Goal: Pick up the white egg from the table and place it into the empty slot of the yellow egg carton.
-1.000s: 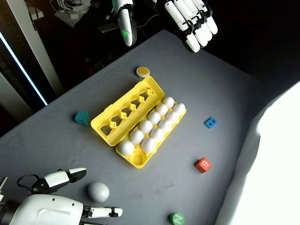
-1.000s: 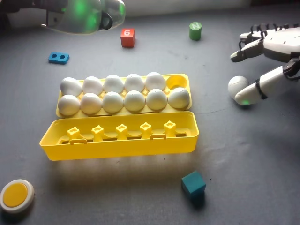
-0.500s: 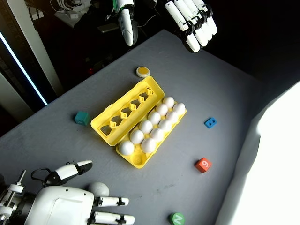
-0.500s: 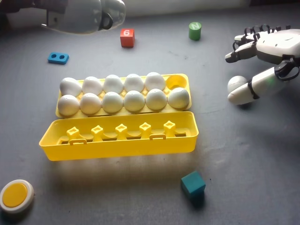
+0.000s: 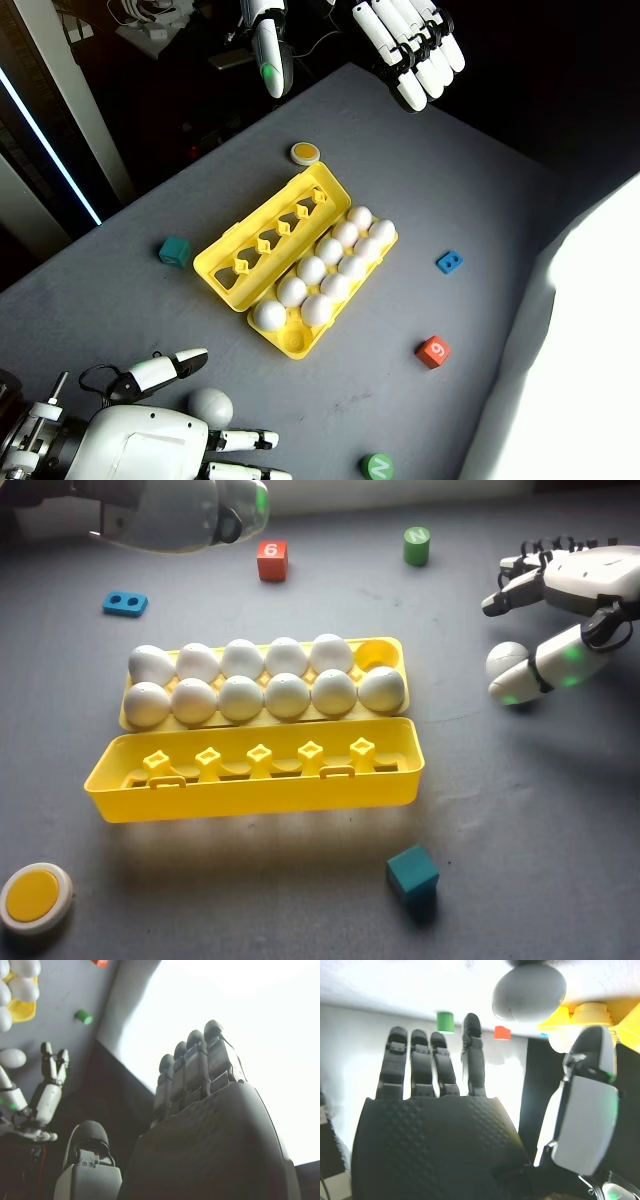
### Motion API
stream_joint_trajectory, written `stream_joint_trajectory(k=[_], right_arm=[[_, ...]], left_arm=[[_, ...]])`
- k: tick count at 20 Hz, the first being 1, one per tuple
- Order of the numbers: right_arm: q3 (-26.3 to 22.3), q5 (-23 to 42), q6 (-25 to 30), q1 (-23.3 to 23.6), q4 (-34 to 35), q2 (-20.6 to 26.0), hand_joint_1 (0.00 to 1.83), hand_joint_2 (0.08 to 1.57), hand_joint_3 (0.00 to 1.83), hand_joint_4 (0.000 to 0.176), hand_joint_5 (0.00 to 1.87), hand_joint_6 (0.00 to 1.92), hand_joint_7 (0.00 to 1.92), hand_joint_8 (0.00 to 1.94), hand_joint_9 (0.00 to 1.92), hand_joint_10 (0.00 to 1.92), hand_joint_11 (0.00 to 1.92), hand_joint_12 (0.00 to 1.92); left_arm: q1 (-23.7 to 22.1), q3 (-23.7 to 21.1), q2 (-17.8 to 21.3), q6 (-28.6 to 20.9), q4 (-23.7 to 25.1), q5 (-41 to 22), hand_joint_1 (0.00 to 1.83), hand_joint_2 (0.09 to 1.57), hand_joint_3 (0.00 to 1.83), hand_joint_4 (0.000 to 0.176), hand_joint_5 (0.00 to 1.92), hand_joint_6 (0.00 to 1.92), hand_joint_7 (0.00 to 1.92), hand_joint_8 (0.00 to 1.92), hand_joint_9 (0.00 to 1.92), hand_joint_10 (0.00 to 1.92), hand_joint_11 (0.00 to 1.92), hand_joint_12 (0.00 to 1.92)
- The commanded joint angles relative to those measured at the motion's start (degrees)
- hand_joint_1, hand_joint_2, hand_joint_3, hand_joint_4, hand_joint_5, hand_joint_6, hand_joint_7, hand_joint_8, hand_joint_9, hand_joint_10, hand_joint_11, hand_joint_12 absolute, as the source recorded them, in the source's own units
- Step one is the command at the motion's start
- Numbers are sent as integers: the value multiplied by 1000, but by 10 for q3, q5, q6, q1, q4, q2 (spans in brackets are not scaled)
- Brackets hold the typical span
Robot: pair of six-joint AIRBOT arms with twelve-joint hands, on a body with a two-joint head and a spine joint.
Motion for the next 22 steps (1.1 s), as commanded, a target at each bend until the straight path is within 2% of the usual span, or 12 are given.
stream_joint_trajectory(k=[1,6,7,9,10,11,13,15,16,20,22], right_arm=[[2,55,2,1,0,3,625,766,0,67,443,16,0,0,0,0,21,10],[2,55,1,2,-1,3,607,784,6,63,427,3,0,0,0,0,3,1],[2,55,1,2,-4,3,606,788,8,58,420,0,0,0,0,0,0,0],[2,55,1,3,-8,3,650,780,2,55,491,26,0,0,0,0,4,2],[1,55,1,4,-8,3,679,783,3,48,506,27,0,0,0,0,0,0],[1,55,1,4,-8,2,757,802,10,26,532,33,20,7,0,0,0,0],[0,55,1,5,-10,1,829,824,1,11,682,21,149,6,0,0,0,0],[-1,55,1,7,-11,0,795,848,10,38,726,23,179,8,0,0,0,0],[-1,55,1,7,-11,0,806,840,5,45,758,32,207,16,0,0,0,0],[-3,56,1,7,-16,0,913,823,0,20,877,28,269,12,0,0,0,0],[-5,61,1,9,-23,-1,948,811,0,26,927,16,319,10,0,0,0,0]], left_arm=[[-9,-2,3,1,53,12,0,1159,2,0,127,1,124,7,91,9,10,96],[-9,-2,3,1,53,12,0,1153,0,0,128,0,123,2,93,3,0,125],[-9,-2,3,1,53,12,0,1153,0,0,126,0,126,2,97,3,0,145],[-9,-2,3,1,54,12,0,1158,1,0,116,1,123,2,98,0,0,140],[-9,-2,3,1,54,12,0,1159,1,0,116,2,121,2,95,0,0,133],[-9,-2,3,1,54,12,0,1158,1,0,118,3,120,1,92,0,0,129],[-9,-2,3,1,54,12,0,1155,0,0,120,3,120,3,88,0,0,112],[-9,-2,3,1,54,12,0,1155,0,0,124,4,141,11,105,7,0,110],[-9,-2,3,1,54,12,0,1156,0,0,143,1,164,1,124,1,0,157],[-9,-2,3,1,54,12,0,1158,0,0,137,2,149,1,114,1,0,155],[-9,-2,3,1,53,12,0,1160,0,0,117,1,129,1,98,1,0,122]])
